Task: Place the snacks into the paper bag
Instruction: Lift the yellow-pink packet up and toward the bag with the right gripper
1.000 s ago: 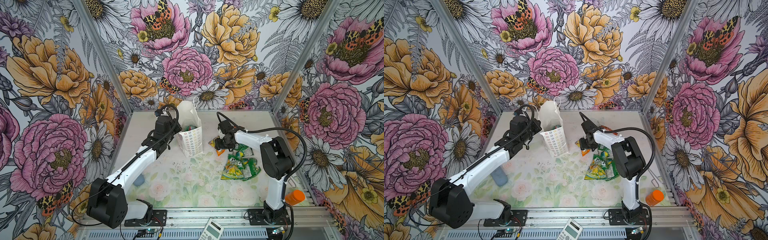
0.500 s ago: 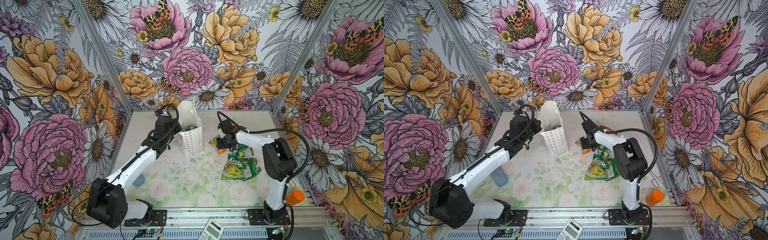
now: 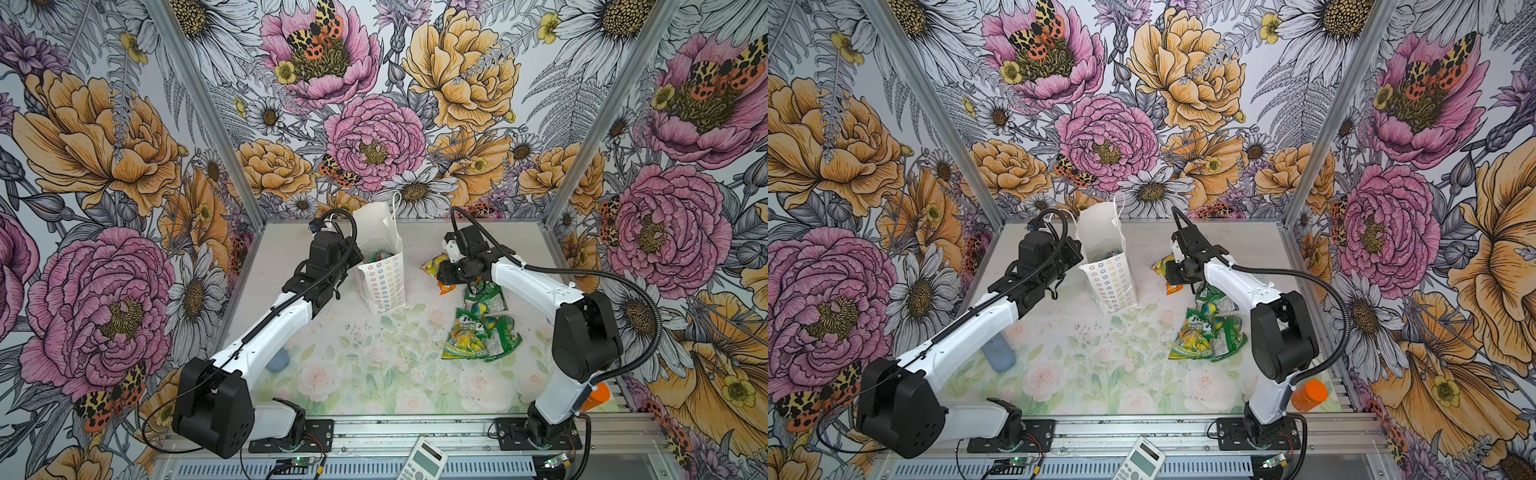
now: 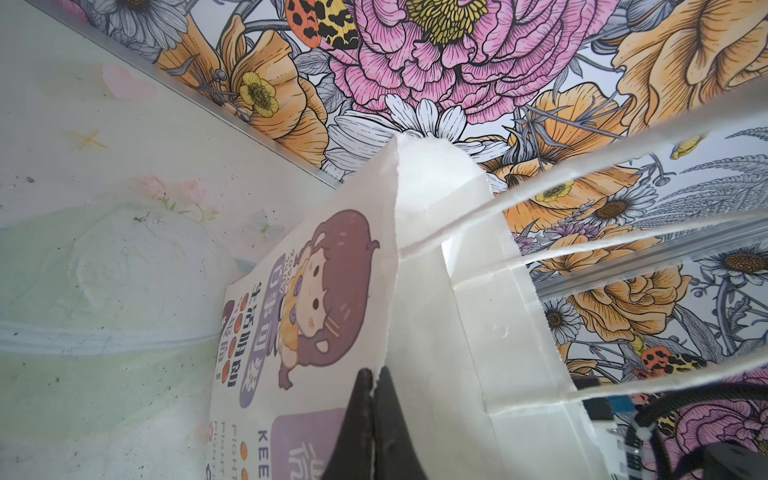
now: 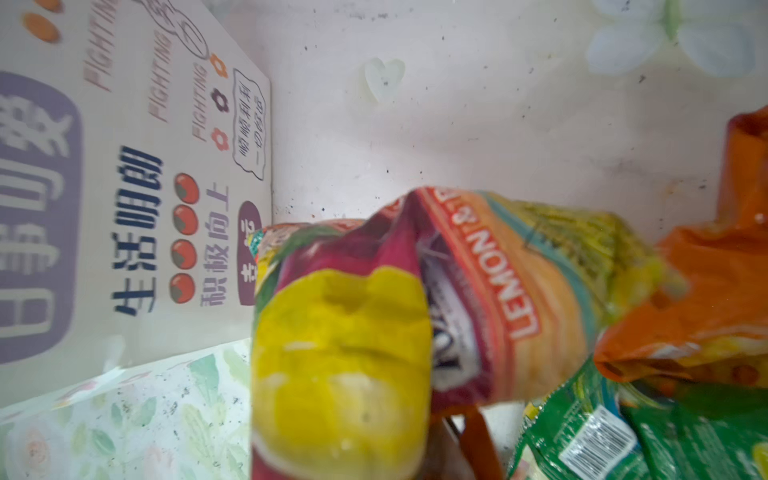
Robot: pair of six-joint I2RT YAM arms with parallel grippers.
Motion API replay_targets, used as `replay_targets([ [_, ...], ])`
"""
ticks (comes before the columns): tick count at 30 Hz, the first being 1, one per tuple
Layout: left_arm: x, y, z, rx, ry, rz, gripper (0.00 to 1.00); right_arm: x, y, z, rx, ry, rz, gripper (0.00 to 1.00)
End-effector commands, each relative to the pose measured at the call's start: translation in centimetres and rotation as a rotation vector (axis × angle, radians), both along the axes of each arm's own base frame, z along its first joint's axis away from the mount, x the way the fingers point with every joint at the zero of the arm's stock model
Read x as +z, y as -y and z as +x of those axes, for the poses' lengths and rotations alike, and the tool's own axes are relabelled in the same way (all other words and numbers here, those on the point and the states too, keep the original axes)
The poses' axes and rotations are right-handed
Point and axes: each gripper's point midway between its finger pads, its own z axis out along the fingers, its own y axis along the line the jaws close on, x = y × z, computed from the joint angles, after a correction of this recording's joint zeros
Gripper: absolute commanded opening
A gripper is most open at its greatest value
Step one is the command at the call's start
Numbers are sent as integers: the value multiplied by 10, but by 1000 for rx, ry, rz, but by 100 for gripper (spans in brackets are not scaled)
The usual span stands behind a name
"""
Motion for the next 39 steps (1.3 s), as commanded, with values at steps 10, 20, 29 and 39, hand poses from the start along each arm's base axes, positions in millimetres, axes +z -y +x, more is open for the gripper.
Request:
replay_targets([
  [10,1,0,-4,-12,7,-7,0,166,-26,3,125,341,231,33],
  [20,3,-1,-2,-6,13,-15,0,270,-50,-15,212,581,320,30],
  [29,3,0,-2,4,13,-25,0,319,-99,-32,283,696,465,26],
  [39,3,-2,-2,13,14,-29,0,320,-137,-31,298,702,511,24],
])
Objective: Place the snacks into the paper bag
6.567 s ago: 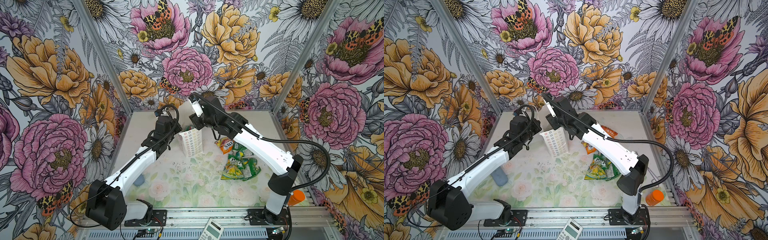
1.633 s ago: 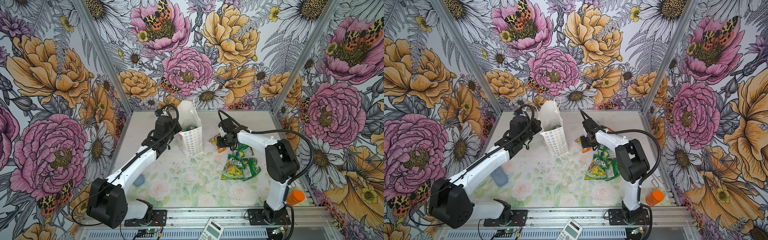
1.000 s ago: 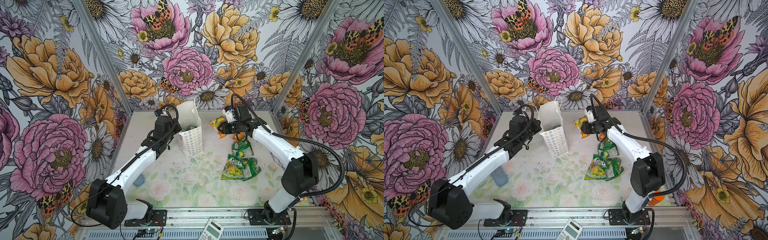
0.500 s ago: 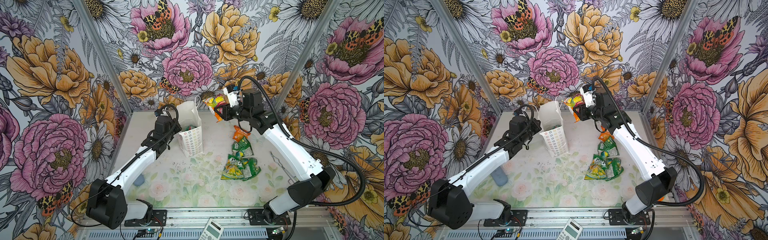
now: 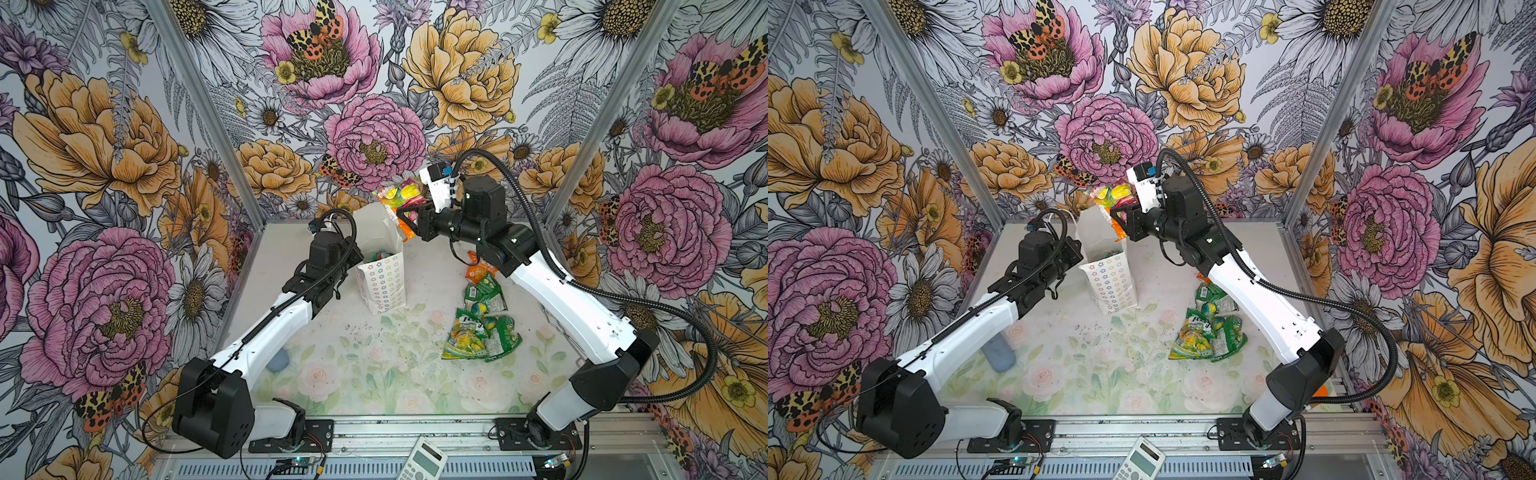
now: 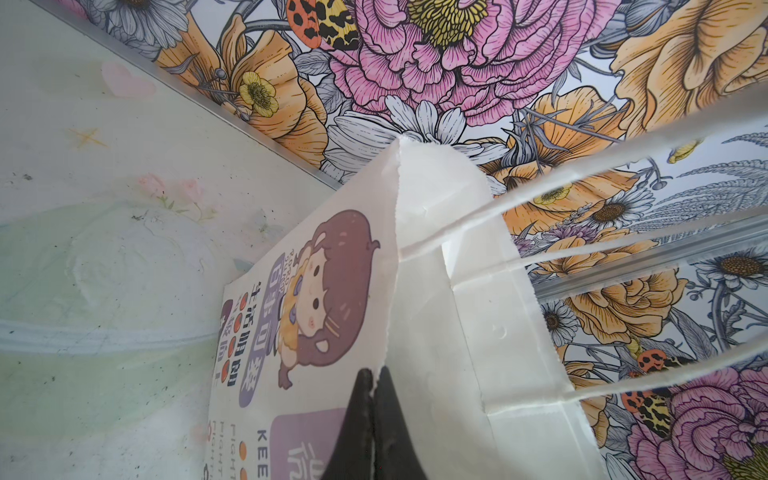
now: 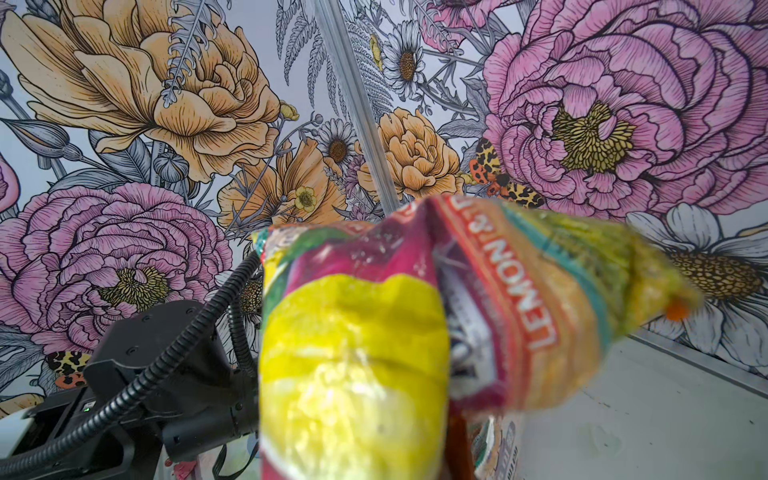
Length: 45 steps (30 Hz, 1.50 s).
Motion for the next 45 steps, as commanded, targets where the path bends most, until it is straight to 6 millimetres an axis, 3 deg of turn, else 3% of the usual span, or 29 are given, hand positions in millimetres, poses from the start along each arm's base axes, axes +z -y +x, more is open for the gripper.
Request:
replay_targets([
  [1,3,-2,-3,9,17,-18,0,30,-10,8,-20,68,75,24],
  [9,5,-4,-4,12,21,-17,0,10,-29,25,-36,33,52,23],
  [25,4,-2,-2,6,22,-24,0,-43,-41,56,-106,-20,-63,19],
  [37,4,-2,-2,7,22,-25,0,-69,-52,58,-210,119,-318,19],
  [41,4,-3,-2,9,24,-24,0,-71,-52,60,-237,159,-377,20],
  [45,5,-3,-2,8,26,-24,0,-65,-63,45,-210,181,-380,20],
])
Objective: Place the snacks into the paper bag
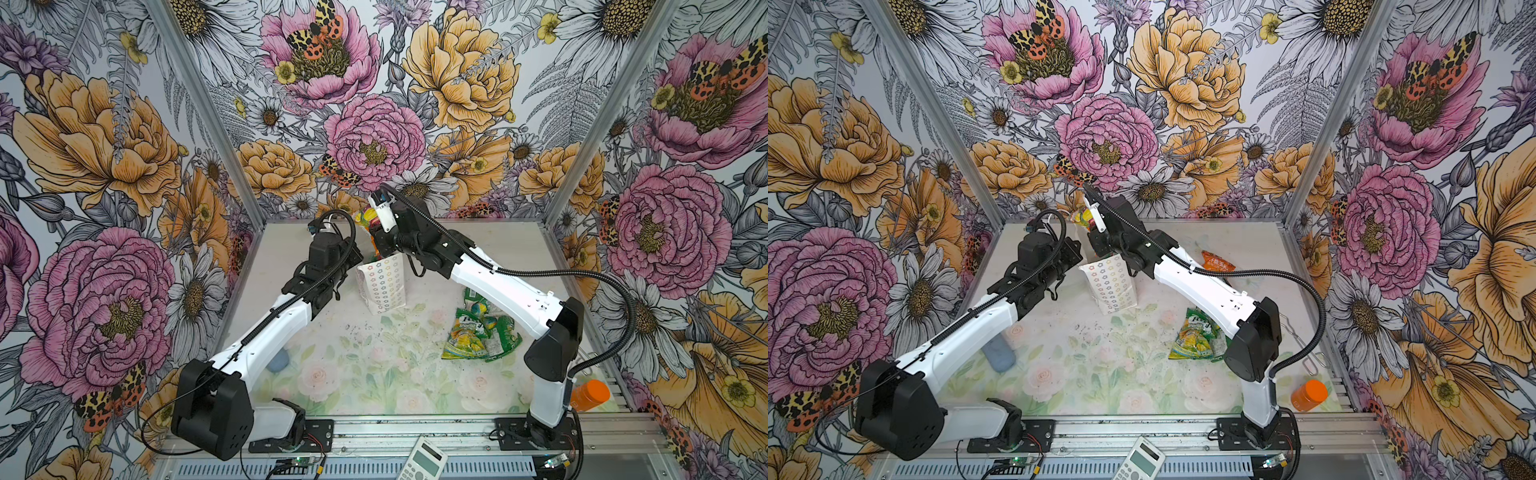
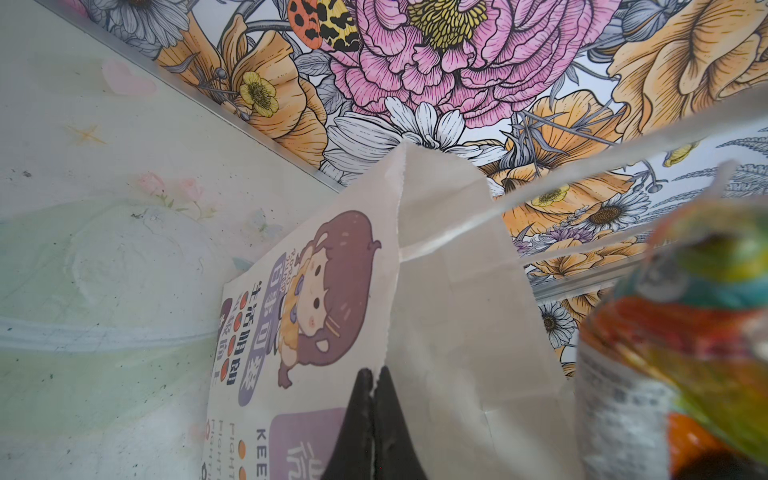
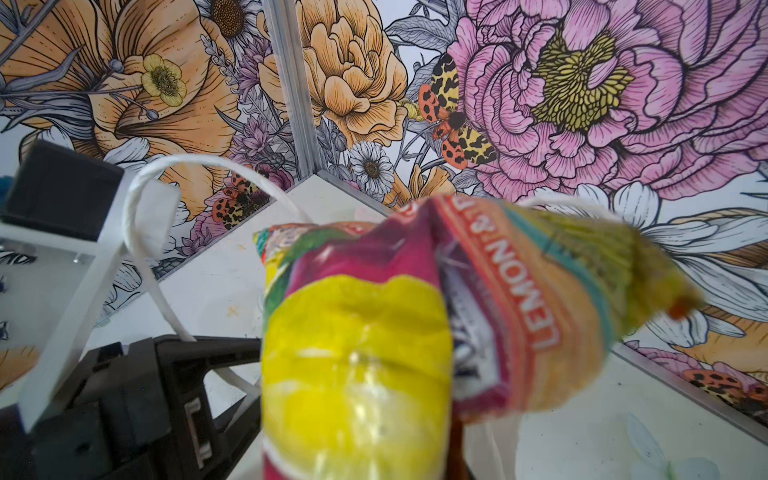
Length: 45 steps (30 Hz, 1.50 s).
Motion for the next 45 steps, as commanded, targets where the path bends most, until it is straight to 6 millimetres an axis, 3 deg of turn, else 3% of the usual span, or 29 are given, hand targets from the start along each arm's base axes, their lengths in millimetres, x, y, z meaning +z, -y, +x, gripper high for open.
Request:
replay_targets([
  [1,4,-2,-1,5,19,-14,0,31,1,1,-23,93,10,20],
  [6,4,-3,-1,8,20,-14,0,44,5,-5,-27,109,27,20],
  [15,5,-2,-1,3,22,-17,0,45,0,-6,-11,106,35,20],
  [23,6,-3,-2,5,24,-16,0,22,-3,11,-52,122,-49,21],
  [32,6,-3,-4,7,27,-15,0,10,0,24,-96,144,-115,21],
  [45,6,-5,-4,16,28,-14,0,-5,15,15,-91,124,-251,23],
])
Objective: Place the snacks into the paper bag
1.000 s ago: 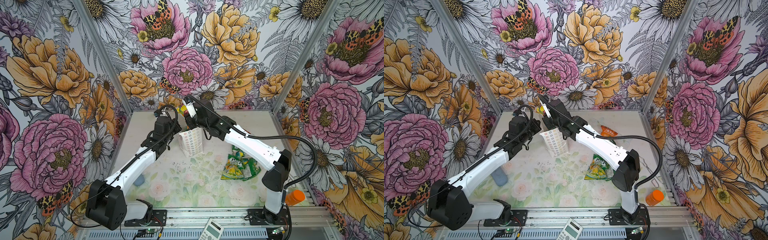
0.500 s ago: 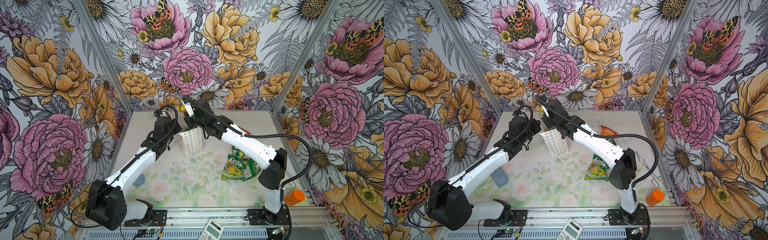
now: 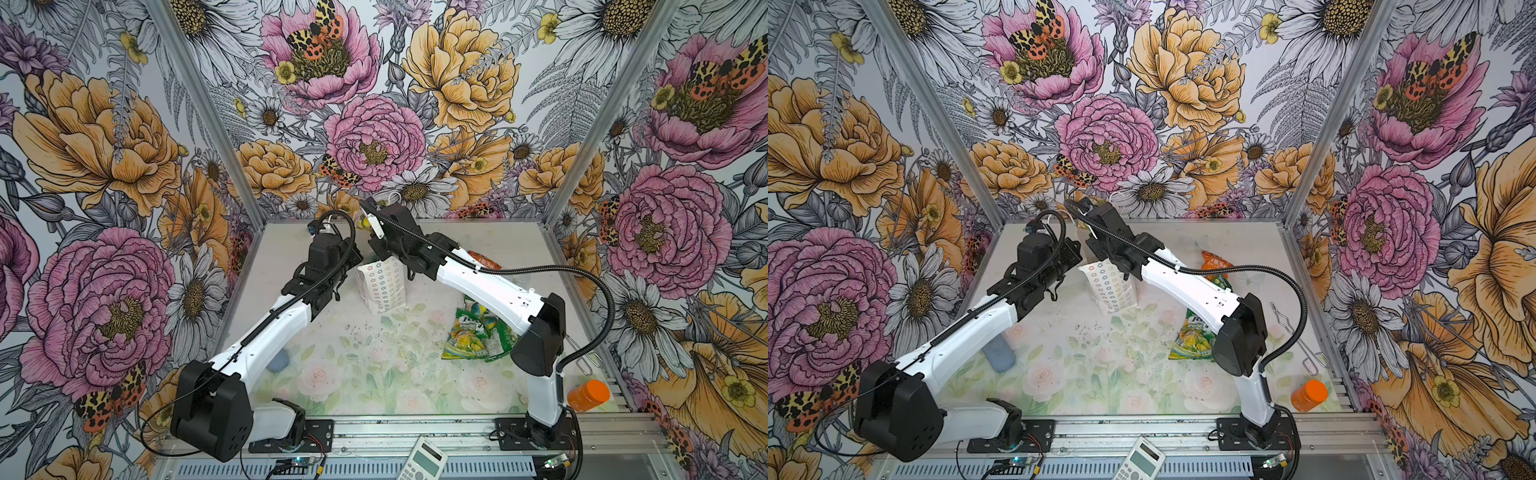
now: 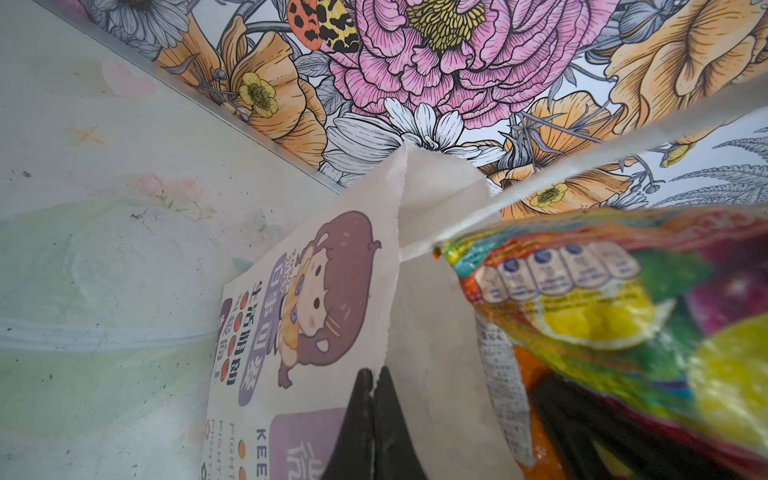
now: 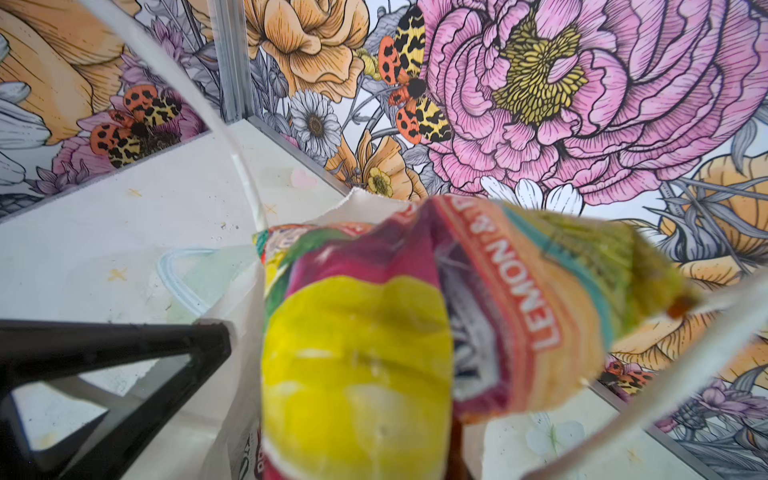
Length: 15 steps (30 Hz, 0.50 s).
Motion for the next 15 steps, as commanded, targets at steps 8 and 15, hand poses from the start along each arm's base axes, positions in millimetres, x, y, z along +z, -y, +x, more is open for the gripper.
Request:
replay_targets([
  [8,6,-3,-2,12,22,-16,0,23,12,-14,18,5,-34,24],
  [15,7,-3,-2,16,25,-14,0,21,14,-23,48,-36,-66,23],
])
